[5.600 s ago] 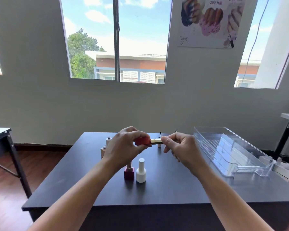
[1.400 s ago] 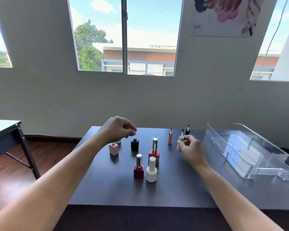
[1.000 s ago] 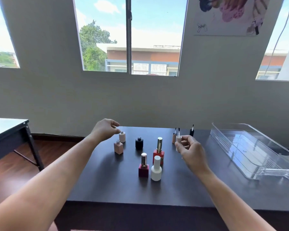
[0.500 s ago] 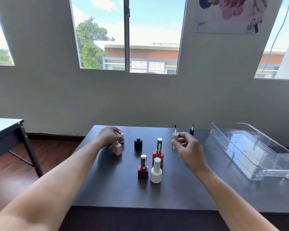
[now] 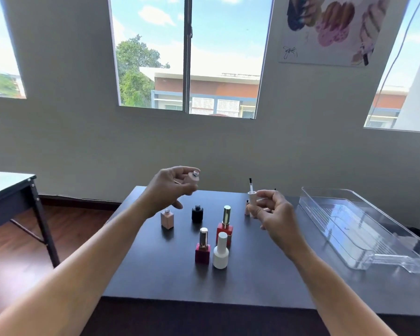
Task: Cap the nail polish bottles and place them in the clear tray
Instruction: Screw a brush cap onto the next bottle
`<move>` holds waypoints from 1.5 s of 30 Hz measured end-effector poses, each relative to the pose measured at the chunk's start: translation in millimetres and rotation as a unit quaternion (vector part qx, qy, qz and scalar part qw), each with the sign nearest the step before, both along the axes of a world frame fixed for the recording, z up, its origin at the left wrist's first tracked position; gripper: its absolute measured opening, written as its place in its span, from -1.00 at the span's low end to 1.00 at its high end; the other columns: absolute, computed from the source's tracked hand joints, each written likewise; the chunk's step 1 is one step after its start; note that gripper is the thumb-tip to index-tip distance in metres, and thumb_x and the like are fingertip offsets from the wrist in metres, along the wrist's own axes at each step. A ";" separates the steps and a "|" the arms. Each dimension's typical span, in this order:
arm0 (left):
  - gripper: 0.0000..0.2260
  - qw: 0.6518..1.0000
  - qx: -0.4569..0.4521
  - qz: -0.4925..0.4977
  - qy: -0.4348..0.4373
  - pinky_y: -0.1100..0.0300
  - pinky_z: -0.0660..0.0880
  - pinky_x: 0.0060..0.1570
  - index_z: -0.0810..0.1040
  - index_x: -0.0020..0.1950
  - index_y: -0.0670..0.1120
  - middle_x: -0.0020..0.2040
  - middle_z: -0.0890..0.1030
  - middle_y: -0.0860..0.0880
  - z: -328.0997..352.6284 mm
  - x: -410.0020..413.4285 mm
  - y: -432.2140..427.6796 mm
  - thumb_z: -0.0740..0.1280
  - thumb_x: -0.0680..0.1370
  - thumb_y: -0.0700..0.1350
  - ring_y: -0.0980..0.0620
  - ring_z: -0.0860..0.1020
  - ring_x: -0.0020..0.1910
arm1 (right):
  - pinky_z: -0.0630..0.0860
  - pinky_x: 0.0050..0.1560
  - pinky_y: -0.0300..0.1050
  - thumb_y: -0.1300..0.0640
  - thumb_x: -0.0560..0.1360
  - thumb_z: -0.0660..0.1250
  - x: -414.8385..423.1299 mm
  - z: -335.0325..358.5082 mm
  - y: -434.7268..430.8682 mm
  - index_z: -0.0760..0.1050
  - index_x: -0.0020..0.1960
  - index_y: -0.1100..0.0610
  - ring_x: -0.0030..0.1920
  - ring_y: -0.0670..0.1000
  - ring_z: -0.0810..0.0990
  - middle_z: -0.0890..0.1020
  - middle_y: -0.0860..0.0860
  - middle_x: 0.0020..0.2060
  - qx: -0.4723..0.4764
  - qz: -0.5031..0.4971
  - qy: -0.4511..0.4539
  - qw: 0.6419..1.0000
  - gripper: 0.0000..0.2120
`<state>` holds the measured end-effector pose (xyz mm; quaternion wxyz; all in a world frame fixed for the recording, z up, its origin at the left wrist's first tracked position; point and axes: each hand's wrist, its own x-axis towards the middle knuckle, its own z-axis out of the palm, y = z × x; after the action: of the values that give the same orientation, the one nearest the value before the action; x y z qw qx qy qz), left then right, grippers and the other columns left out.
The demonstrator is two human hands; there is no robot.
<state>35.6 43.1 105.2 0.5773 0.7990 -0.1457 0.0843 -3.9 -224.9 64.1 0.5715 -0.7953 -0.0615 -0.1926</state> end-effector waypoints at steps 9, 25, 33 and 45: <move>-0.82 0.998 0.050 -0.001 -0.031 0.22 0.52 -0.50 0.59 -0.09 0.08 -0.17 0.69 0.06 -5.6 -34.7 -47.3 0.52 0.38 0.05 0.08 0.66 -0.27 | 0.59 -0.16 0.03 0.13 0.52 0.39 -30.2 22.5 -2.4 0.59 -0.08 -0.04 -0.25 -0.01 0.67 0.69 0.01 -0.31 -0.019 -0.007 -0.071 0.997 -0.93; -0.81 0.989 0.127 0.024 -0.067 0.12 0.64 -0.40 0.58 -0.10 0.12 -0.14 0.65 0.10 -4.3 -39.9 -60.8 0.53 0.37 0.04 0.17 0.60 -0.28 | 0.60 -0.16 0.00 0.23 0.55 0.32 -40.9 24.4 -9.0 0.57 -0.12 -0.10 -0.27 -0.08 0.65 0.68 -0.03 -0.31 -0.027 -0.007 -0.083 0.996 -0.77; -0.80 0.987 0.139 0.004 -0.074 0.30 0.49 -0.50 0.62 -0.09 0.12 -0.15 0.65 0.11 -2.5 -41.8 -64.3 0.53 0.36 -0.07 0.26 0.52 -0.45 | 0.57 -0.08 -0.12 0.24 0.57 0.30 -33.3 21.9 -10.5 0.63 0.07 0.01 -0.20 -0.14 0.59 0.63 -0.03 -0.09 -0.073 -0.012 -0.087 0.993 -0.79; -0.82 0.988 0.135 -0.008 -0.080 0.45 0.35 -0.55 0.63 -0.11 0.17 -0.20 0.66 0.17 -8.3 -46.6 -75.7 0.55 0.36 -0.02 0.27 0.53 -0.40 | 0.55 -0.44 -0.19 0.19 0.49 0.43 -30.7 19.1 -18.0 0.64 -0.18 0.08 -0.42 -0.09 0.62 0.68 -0.01 -0.42 0.029 0.030 -0.071 0.997 -0.92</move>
<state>-11.0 -32.6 96.9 0.4509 0.8592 -0.2082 0.1226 -34.7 -242.9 83.2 0.5941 -0.7606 -0.1201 -0.2327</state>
